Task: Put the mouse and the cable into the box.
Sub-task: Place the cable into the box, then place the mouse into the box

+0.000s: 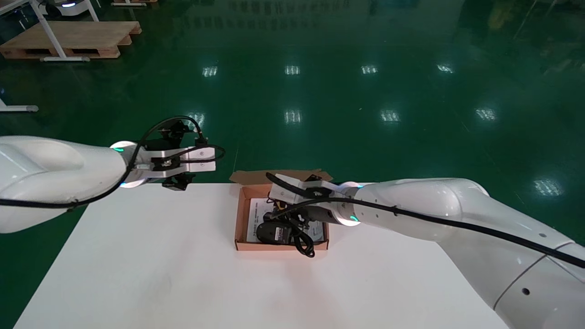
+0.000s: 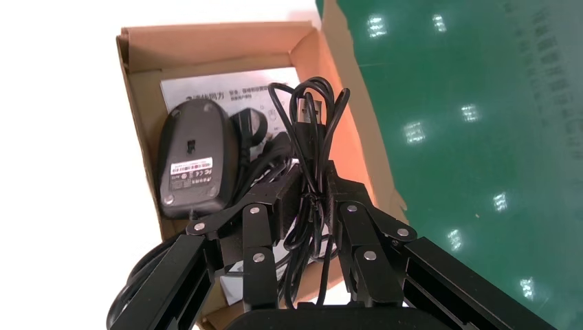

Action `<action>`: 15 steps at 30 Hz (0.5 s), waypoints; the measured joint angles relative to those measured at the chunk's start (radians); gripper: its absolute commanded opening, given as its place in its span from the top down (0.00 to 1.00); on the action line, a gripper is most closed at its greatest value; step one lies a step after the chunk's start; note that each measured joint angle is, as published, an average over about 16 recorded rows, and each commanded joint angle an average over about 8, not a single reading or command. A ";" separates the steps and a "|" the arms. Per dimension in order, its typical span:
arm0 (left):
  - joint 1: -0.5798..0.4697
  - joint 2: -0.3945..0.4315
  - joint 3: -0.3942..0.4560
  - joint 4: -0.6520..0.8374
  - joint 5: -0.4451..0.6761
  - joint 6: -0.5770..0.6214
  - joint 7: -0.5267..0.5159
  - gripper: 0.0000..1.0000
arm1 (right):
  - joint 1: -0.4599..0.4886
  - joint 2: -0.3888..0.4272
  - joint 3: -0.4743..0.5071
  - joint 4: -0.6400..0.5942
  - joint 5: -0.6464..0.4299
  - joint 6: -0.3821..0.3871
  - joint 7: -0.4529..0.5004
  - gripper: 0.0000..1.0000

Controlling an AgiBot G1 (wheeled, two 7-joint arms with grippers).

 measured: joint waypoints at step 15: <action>0.014 -0.010 -0.020 -0.004 -0.039 0.018 0.011 0.00 | -0.012 0.016 0.020 0.016 0.022 -0.020 -0.003 0.00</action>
